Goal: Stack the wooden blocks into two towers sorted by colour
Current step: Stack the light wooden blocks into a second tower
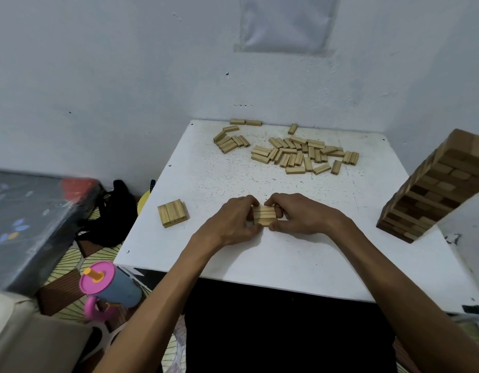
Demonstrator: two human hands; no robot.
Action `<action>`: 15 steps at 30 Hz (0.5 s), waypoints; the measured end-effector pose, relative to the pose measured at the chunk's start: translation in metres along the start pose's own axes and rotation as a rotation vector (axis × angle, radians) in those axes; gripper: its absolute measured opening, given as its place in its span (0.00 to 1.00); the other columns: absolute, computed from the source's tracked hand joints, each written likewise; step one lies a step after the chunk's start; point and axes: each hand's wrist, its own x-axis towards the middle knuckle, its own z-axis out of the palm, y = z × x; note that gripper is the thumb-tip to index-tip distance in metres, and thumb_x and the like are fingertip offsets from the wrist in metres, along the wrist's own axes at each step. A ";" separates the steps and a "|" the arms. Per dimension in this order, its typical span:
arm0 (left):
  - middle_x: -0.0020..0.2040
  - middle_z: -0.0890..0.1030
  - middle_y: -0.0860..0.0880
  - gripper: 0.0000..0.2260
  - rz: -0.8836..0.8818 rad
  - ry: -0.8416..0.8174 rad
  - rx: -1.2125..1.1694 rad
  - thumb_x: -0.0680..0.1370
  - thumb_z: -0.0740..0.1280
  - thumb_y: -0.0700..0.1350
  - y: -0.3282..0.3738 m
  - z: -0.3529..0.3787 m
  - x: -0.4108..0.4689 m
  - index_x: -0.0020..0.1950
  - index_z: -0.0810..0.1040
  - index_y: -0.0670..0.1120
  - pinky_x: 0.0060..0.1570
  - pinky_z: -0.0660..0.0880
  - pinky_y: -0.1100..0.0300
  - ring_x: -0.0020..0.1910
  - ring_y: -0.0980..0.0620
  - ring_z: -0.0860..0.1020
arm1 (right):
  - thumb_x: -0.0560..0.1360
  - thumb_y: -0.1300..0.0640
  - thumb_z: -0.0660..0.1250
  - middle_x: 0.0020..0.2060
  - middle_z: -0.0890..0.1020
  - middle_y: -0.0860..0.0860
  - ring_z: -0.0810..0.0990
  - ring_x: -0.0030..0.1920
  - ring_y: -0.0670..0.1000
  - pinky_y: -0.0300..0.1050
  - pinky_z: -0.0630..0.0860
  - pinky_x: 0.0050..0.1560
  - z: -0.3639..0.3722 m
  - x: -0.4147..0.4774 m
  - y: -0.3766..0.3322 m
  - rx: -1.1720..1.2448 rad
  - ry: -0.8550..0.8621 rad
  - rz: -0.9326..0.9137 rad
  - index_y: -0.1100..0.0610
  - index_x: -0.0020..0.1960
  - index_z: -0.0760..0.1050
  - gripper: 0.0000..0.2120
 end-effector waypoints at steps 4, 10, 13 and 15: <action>0.51 0.78 0.51 0.18 0.005 -0.012 0.009 0.77 0.72 0.50 -0.003 0.000 0.001 0.63 0.75 0.45 0.47 0.71 0.59 0.48 0.51 0.76 | 0.78 0.49 0.73 0.46 0.75 0.43 0.72 0.42 0.41 0.36 0.65 0.40 0.001 0.000 0.001 0.011 0.004 0.006 0.52 0.70 0.71 0.24; 0.57 0.75 0.50 0.19 0.069 0.031 0.078 0.76 0.72 0.51 -0.006 0.002 0.000 0.64 0.76 0.46 0.52 0.74 0.54 0.54 0.49 0.75 | 0.78 0.49 0.73 0.47 0.76 0.45 0.73 0.42 0.42 0.38 0.66 0.41 0.001 -0.001 0.000 0.027 -0.003 0.022 0.52 0.71 0.71 0.24; 0.61 0.76 0.51 0.17 0.141 0.100 0.084 0.76 0.73 0.53 -0.009 0.002 -0.004 0.63 0.78 0.50 0.54 0.74 0.55 0.57 0.52 0.73 | 0.78 0.49 0.73 0.47 0.75 0.45 0.72 0.42 0.42 0.37 0.65 0.40 0.001 -0.002 0.000 0.029 0.004 0.017 0.52 0.71 0.71 0.24; 0.58 0.79 0.54 0.13 0.177 0.118 0.084 0.76 0.72 0.53 -0.011 0.002 -0.007 0.59 0.79 0.52 0.53 0.75 0.52 0.55 0.52 0.73 | 0.78 0.49 0.73 0.49 0.75 0.46 0.72 0.43 0.42 0.35 0.65 0.40 0.002 -0.002 0.001 0.031 0.013 0.010 0.53 0.71 0.71 0.24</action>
